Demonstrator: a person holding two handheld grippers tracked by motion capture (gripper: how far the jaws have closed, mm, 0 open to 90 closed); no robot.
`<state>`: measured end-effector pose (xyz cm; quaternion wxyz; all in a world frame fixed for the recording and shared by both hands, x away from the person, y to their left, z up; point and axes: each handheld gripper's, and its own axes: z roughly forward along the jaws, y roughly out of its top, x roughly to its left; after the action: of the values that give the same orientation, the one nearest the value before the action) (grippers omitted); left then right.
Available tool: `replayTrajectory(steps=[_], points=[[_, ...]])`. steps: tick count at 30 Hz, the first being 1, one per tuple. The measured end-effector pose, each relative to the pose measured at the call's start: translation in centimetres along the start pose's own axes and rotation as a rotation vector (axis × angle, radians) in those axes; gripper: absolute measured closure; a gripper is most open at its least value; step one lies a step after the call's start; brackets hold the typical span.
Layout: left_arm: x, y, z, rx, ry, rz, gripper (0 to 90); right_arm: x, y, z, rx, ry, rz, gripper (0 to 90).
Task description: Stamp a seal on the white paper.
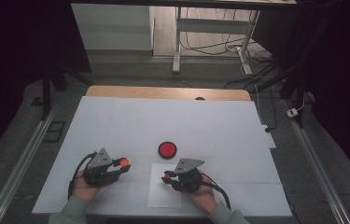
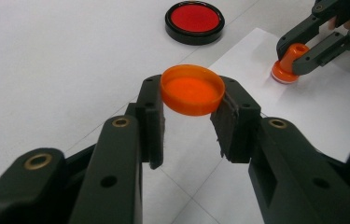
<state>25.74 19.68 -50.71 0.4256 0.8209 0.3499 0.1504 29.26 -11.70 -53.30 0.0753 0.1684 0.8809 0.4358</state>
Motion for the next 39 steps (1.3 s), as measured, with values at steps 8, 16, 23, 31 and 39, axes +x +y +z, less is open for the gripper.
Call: replayTrajectory(steps=[8,16,23,31,39], points=[[-0.02,-0.03,0.0,0.001,-0.001,-0.002,64.5,0.07,-0.06,0.02,0.0,-0.002,-0.018,72.9],[-0.03,-0.04,0.01,0.0,-0.001,-0.002,64.5,0.11,-0.27,0.01,-0.014,-0.004,-0.021,72.9],[-0.05,-0.04,-0.02,0.0,0.0,-0.002,64.5,0.11,-0.3,0.02,-0.016,-0.003,-0.025,73.0],[-0.03,-0.03,-0.03,-0.001,0.0,-0.001,64.5,0.14,-0.3,0.01,-0.014,-0.006,-0.031,73.0],[-0.05,-0.03,-0.06,-0.003,0.0,-0.001,64.5,0.17,-0.34,0.03,-0.019,-0.007,-0.032,73.1]])
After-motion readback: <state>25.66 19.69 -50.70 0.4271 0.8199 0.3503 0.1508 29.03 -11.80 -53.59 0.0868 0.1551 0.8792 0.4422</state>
